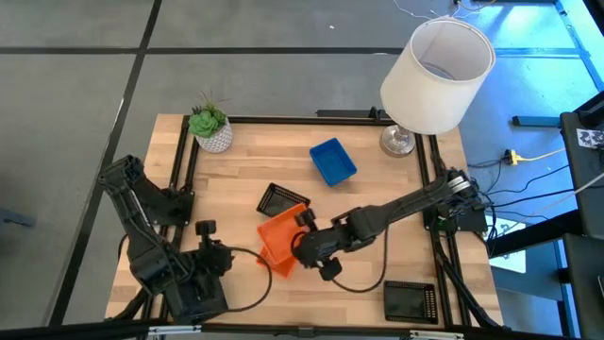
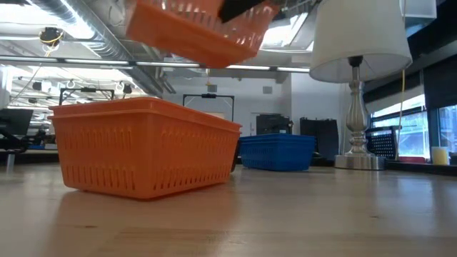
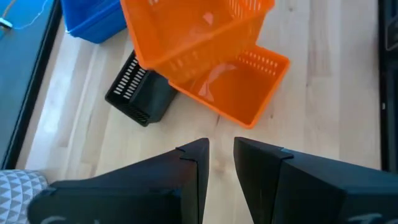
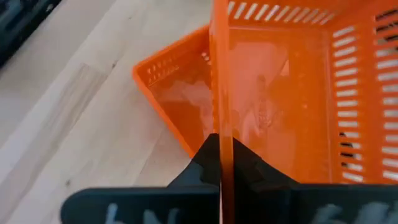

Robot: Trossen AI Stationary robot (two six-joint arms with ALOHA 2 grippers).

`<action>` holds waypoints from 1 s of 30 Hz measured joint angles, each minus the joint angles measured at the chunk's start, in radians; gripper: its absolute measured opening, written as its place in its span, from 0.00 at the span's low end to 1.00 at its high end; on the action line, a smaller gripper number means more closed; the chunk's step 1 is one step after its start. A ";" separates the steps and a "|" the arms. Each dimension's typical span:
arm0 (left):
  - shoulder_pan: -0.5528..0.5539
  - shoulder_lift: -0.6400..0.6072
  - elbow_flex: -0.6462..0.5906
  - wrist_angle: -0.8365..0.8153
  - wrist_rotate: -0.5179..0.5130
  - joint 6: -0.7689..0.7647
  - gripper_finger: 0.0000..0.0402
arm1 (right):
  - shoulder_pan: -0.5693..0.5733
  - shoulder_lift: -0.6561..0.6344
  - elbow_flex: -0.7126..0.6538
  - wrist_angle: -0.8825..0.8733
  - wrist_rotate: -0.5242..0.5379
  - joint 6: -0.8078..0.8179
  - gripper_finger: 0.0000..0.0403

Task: Stack baskets by color
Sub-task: Stack the right orange bin on the orange bin

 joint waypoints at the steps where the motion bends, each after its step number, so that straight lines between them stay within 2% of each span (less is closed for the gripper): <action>1: -0.007 0.000 0.000 0.001 0.000 -0.001 0.17 | -0.002 0.012 0.007 -0.001 -0.019 -0.029 0.00; 4: -0.027 0.000 0.000 0.001 0.000 -0.004 0.17 | -0.009 0.029 0.012 0.003 -0.063 -0.113 0.00; 10: -0.052 0.000 0.000 0.001 0.000 -0.026 0.17 | -0.016 0.033 0.012 0.009 -0.123 -0.144 0.00; 16: -0.055 0.000 0.000 0.001 -0.006 -0.026 0.17 | -0.016 0.053 0.013 0.032 -0.219 -0.246 0.00; 24: -0.054 0.000 0.000 0.000 -0.006 -0.026 0.17 | -0.054 0.082 0.013 0.032 -0.221 -0.412 0.00; 28: -0.054 0.000 0.000 0.000 -0.006 -0.025 0.17 | -0.090 0.083 0.013 0.033 -0.229 -0.426 0.00; 30: -0.054 0.000 0.000 0.000 -0.006 -0.026 0.17 | -0.108 0.084 0.013 0.033 -0.274 -0.428 0.00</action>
